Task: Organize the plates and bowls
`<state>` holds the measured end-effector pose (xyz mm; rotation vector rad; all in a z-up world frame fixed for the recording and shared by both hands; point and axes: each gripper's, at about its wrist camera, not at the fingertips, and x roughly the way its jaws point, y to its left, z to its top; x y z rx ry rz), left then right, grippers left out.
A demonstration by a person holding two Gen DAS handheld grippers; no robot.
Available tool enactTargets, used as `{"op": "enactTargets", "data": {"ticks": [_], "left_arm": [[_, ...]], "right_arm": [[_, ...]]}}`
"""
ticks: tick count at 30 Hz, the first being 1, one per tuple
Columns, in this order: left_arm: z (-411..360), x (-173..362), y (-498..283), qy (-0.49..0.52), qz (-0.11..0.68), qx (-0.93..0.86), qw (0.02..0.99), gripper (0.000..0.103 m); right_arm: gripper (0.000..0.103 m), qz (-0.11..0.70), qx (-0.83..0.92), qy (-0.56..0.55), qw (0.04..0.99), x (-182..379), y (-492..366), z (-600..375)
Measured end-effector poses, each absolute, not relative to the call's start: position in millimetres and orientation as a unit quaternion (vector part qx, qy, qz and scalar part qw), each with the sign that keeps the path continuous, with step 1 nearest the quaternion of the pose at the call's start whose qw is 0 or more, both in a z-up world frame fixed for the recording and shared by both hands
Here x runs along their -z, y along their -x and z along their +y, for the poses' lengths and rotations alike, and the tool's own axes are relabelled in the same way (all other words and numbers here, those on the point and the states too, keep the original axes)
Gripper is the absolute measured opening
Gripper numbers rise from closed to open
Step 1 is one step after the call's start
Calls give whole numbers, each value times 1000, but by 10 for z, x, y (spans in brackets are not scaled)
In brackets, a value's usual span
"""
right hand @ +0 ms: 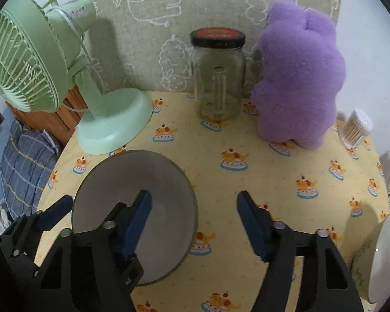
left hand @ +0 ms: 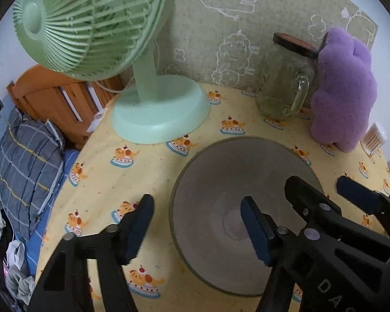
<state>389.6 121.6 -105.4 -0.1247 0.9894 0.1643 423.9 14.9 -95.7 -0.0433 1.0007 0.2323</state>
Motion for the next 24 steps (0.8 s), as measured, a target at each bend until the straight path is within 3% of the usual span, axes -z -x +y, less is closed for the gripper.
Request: {"op": "enactTargets", "data": {"ticks": [2,5,7,10,24], "left_arm": [[1209,1085,-3926,60,480,-73,872,57],[1201,1089,-3945,44,479,-82,873,39],[1198,1101,-3967,37,483,-83,871,39],[1203,1104,-3970,34,486,-87,869,34],[1085,1068,-3798,31,508,-82,857,33]], "right_arm": [[53,487,-117,16,866,1001,-4260,176],[35,497,-114,4,860,1054,-4300,172],[29,503,-118,-3,856,1076,-4309,178],[26,505,-121,-5,854,1091,-4313,187],[26,514,-116,-5,850,1026,-4151,88]]}}
